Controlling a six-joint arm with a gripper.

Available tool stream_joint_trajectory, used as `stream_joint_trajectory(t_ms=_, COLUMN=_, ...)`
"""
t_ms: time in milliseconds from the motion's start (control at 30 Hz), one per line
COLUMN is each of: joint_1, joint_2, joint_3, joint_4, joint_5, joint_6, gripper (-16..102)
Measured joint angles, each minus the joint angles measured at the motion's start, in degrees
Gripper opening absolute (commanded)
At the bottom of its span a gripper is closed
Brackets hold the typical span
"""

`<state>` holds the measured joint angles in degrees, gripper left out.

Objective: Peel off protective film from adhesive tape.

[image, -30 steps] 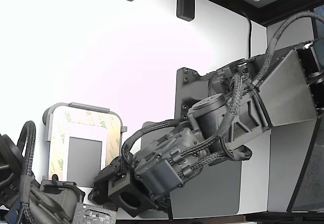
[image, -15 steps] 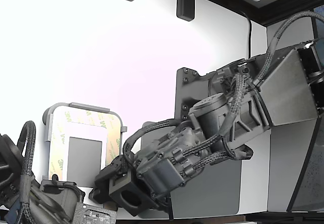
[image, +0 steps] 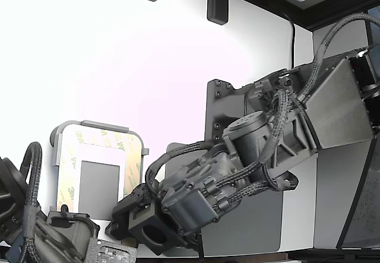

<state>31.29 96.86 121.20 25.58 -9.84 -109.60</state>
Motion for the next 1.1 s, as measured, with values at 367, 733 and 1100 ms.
stream_joint_trajectory(t_ms=367, joint_1=0.4, joint_2=0.0, joint_3=-0.8, joint_4=1.4, joint_5=0.1, joint_6=0.4, gripper=-10)
stream_joint_trajectory(t_ms=733, joint_1=0.7, joint_2=-0.6, joint_3=-1.8, joint_4=1.7, joint_5=-0.3, joint_6=0.5, gripper=-10)
stream_joint_trajectory(t_ms=1100, joint_1=0.9, joint_2=-0.6, joint_3=-2.5, joint_4=2.6, joint_5=-0.3, joint_6=0.5, gripper=-10)
